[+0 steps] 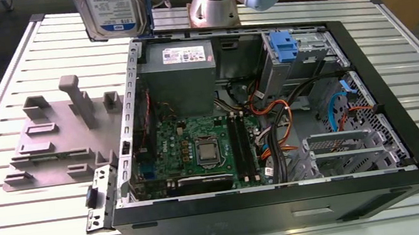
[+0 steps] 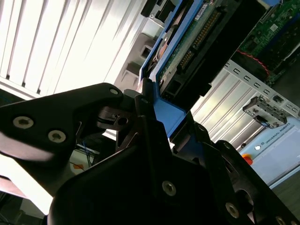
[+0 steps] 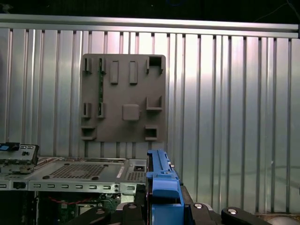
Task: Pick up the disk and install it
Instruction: 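Pick up the disk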
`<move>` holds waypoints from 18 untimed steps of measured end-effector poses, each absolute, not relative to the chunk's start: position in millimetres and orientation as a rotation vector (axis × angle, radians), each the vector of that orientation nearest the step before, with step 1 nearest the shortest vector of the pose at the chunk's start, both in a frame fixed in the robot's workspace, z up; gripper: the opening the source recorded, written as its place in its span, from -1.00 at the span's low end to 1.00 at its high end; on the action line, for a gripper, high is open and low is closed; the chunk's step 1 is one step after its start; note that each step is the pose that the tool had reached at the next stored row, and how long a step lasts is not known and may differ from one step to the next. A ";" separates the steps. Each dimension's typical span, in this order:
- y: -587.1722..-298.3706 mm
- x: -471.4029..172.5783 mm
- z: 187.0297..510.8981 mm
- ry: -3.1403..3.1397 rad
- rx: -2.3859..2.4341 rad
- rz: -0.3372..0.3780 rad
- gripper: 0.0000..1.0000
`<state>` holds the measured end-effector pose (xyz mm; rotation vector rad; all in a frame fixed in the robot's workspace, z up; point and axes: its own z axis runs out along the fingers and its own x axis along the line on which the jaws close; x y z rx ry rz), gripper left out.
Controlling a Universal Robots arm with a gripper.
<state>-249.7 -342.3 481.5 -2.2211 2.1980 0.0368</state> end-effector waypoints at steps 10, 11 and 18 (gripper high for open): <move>-351.2 -249.5 481.5 2.198 -2.221 0.037 -0.27; -352.8 -249.4 481.5 2.199 -2.221 0.037 -0.27; -360.2 -244.6 481.5 2.200 -2.219 0.037 -0.27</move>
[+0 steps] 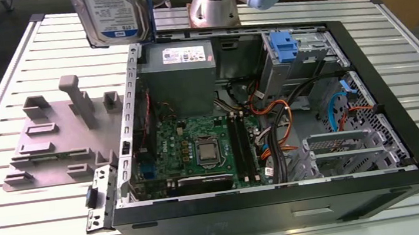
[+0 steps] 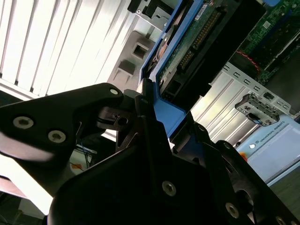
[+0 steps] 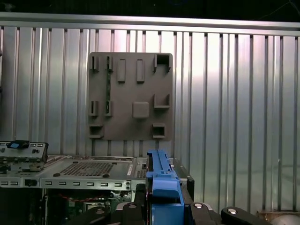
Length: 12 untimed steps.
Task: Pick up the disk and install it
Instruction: 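Pick up the disk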
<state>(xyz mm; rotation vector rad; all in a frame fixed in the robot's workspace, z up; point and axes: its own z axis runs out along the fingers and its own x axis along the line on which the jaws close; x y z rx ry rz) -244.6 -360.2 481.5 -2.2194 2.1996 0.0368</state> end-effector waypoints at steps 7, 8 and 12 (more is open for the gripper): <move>-361.4 -229.2 481.5 2.199 -2.219 0.037 -0.27; -361.5 -226.6 481.5 2.200 -2.219 0.037 -0.27; -361.7 -217.4 481.5 2.200 -2.219 0.037 -0.27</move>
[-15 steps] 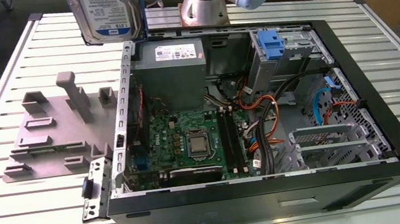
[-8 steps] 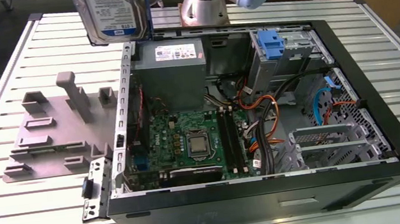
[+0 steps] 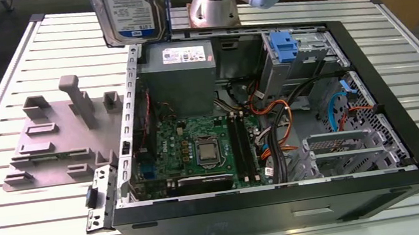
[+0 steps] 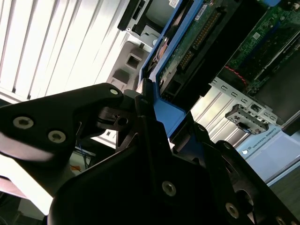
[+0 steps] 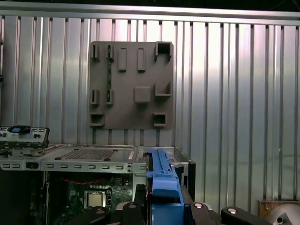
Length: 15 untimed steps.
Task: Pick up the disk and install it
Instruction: 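Pick up the disk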
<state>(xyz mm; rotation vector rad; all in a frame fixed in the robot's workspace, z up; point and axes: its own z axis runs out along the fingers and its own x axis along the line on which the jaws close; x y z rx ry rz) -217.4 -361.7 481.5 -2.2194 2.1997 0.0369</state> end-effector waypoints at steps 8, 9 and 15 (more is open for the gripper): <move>-362.0 -202.5 481.5 2.200 -2.219 0.037 -0.27; -362.0 -200.8 481.5 2.200 -2.219 0.037 -0.27; -362.0 -191.5 481.5 2.200 -2.219 0.037 -0.27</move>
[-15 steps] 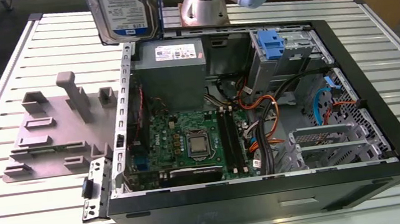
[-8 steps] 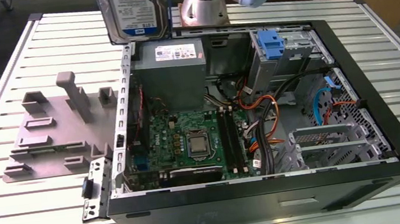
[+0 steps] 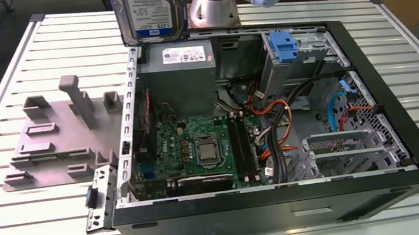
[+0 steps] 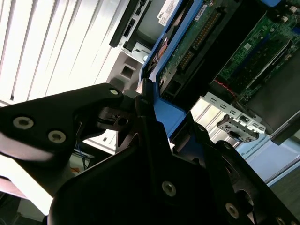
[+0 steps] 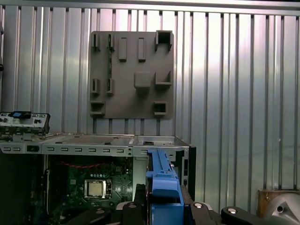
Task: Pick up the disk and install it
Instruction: 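Pick up the disk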
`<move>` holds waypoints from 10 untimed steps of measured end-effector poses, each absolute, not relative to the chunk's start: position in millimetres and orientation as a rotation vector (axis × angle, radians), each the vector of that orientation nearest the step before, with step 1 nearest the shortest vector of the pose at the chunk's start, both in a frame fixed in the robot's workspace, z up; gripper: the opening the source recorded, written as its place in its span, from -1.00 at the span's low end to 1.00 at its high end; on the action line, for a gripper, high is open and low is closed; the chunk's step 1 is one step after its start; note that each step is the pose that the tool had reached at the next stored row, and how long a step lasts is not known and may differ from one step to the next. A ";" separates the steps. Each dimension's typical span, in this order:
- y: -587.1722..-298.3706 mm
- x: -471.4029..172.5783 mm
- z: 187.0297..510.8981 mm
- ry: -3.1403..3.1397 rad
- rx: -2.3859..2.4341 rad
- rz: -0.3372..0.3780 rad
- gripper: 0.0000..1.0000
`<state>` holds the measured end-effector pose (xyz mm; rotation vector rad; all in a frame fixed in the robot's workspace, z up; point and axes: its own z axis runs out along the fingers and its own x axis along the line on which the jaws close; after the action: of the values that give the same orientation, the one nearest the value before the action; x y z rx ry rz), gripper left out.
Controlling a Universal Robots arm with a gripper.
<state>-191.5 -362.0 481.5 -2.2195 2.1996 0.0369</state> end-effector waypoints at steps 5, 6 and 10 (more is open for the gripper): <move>-362.1 -184.5 481.5 2.200 -2.219 0.037 -0.27; -362.1 -183.2 481.5 2.200 -2.219 0.037 -0.27; -362.1 -177.9 481.5 2.200 -2.219 0.037 -0.27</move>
<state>-177.9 -362.1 481.5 -2.2194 2.1996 0.0368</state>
